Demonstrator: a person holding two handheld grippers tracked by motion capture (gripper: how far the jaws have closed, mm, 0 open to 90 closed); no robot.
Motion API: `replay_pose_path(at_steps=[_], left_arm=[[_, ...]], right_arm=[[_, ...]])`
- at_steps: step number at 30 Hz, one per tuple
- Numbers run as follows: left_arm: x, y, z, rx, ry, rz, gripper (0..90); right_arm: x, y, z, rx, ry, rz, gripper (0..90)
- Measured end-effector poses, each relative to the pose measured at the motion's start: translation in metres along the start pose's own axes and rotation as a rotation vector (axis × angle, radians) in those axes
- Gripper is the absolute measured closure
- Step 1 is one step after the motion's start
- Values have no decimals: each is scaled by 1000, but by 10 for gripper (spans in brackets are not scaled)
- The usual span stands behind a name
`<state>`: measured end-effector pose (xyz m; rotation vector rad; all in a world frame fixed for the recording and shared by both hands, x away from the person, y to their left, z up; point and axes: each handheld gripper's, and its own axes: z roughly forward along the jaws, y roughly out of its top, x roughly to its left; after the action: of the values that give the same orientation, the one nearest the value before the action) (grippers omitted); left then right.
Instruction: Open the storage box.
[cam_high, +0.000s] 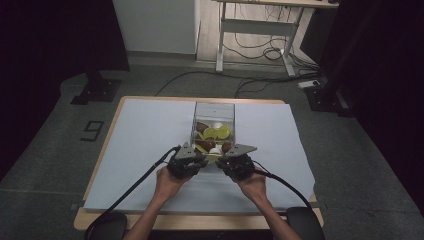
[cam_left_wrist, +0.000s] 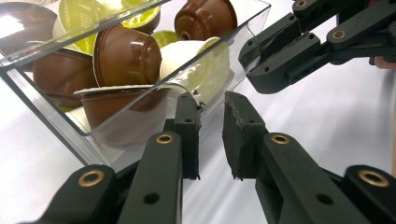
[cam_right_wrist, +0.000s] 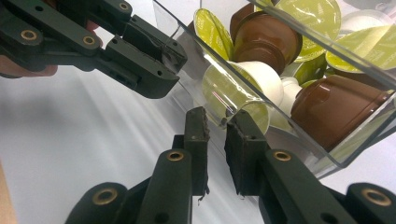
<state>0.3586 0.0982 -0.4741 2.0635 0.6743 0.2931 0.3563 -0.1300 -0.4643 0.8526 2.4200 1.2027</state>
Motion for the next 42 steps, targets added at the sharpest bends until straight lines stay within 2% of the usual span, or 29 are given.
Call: replay_pose_path(at_steps=[6,17,29,42], left_arm=[[-3,-2,-2,-3,-3,-9,760],[-16,-9,-11,-4,-12,12,758],[-25,-16,-16,-17,-21,10,756],[-38,-19,-22,-9,-19,29,757]], right_arm=[[3,-1,-2,2,9,2,782],[14,-7,-9,3,31,-13,782],[25,-12,-15,6,44,-16,782],[33,-17,-22,10,58,-25,782]])
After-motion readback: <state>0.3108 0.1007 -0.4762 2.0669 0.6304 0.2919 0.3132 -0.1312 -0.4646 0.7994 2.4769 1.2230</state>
